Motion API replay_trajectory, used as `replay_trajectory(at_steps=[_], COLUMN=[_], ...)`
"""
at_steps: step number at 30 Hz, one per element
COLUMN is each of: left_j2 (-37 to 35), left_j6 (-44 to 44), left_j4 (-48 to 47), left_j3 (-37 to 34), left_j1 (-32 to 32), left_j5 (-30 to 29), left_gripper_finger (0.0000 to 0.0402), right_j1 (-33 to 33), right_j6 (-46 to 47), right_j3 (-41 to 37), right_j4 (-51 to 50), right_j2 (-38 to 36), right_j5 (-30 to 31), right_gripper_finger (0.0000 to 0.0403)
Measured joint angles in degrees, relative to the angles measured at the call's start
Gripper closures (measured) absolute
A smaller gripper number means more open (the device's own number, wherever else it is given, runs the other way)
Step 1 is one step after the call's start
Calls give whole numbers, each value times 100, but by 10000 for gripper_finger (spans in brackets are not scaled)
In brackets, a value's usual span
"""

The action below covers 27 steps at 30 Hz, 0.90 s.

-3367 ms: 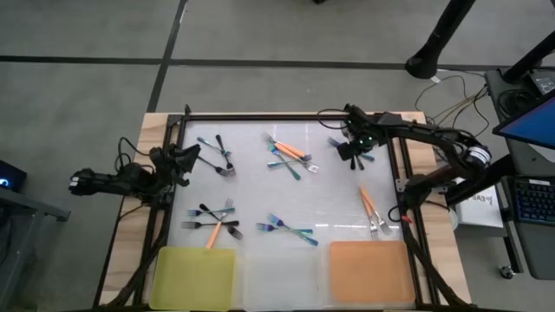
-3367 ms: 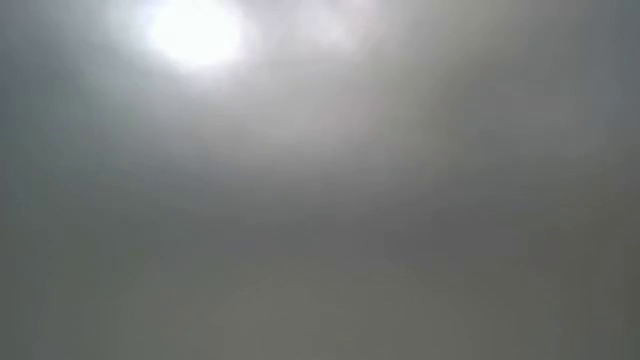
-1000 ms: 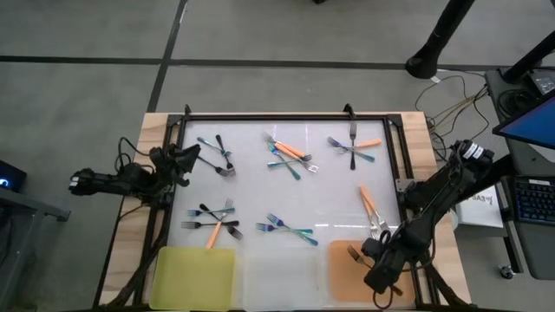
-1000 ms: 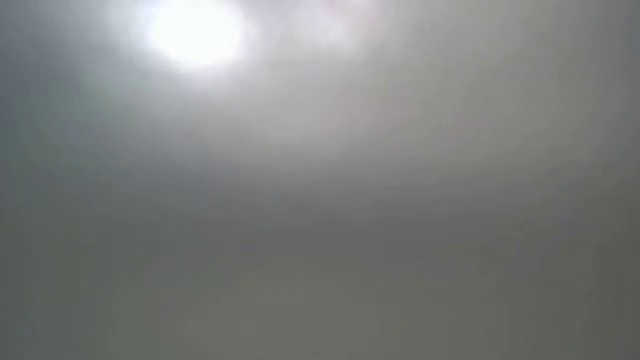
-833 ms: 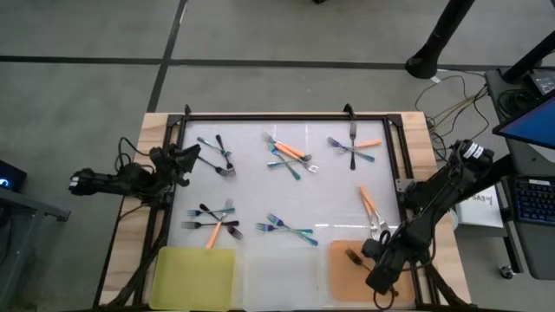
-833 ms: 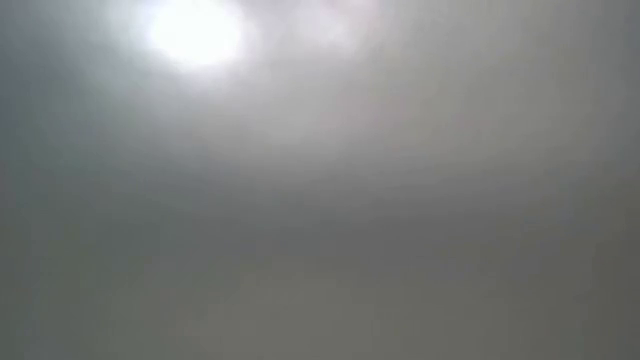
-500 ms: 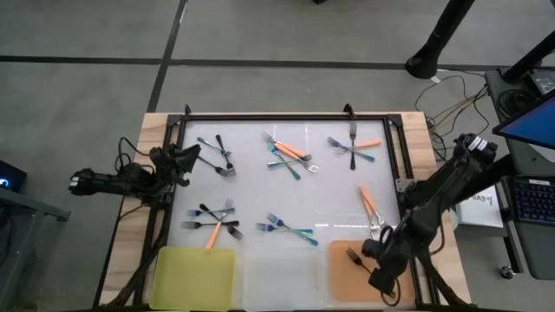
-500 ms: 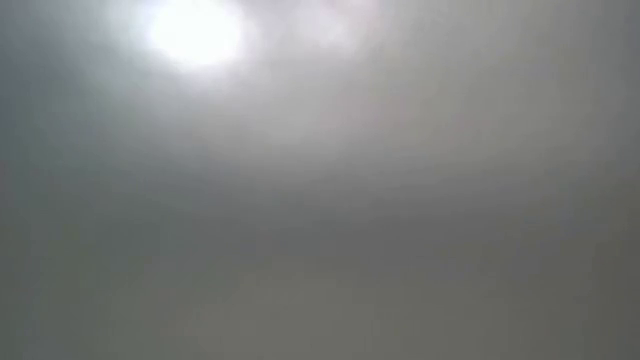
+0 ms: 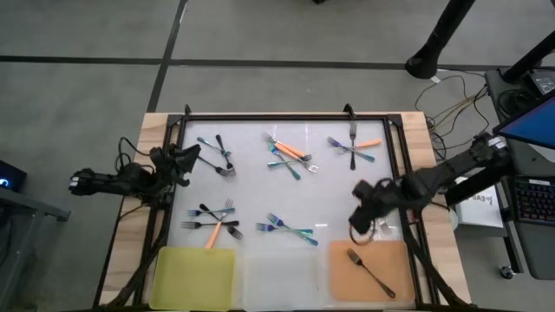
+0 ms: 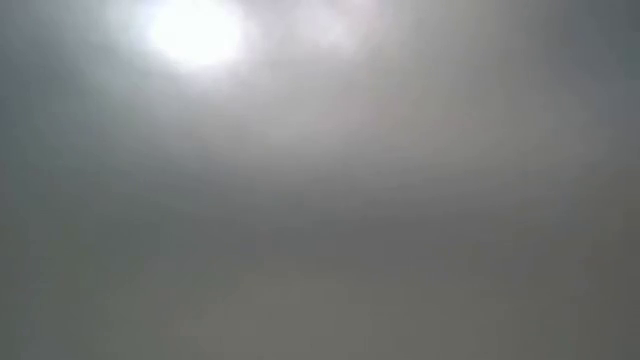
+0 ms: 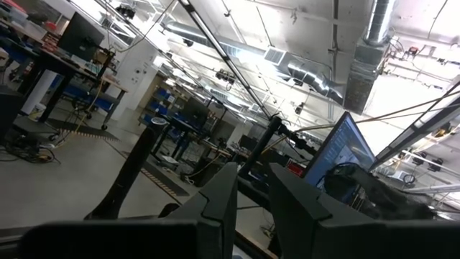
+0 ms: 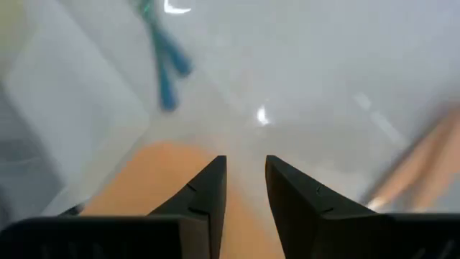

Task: Sort silverware by color (type)
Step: Put the blue fork into the yellow bin

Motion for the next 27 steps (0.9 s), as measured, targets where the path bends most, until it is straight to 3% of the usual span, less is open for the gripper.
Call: replay_trajectory(at_steps=[4,10,20,27], left_j2=[0,0,2,0], left_j6=[0,0,2,1], left_j4=[0,0,-2,-2], left_j3=[0,0,0,0], left_j1=[1,0,2,1], left_j5=[0,2,0,0], left_gripper_finger=[340,340,340,340], right_j1=[-1096,-2709,-4949,-5765], right_j6=[-1630,-3317,-4216,-4618], right_j3=[0,0,-2,0], right_j4=[-22,-27,-25,-29], right_j2=[-54,152,1037,1786], right_j5=[-3,-73,-157,-174], right_gripper_finger=[314,314,314,322])
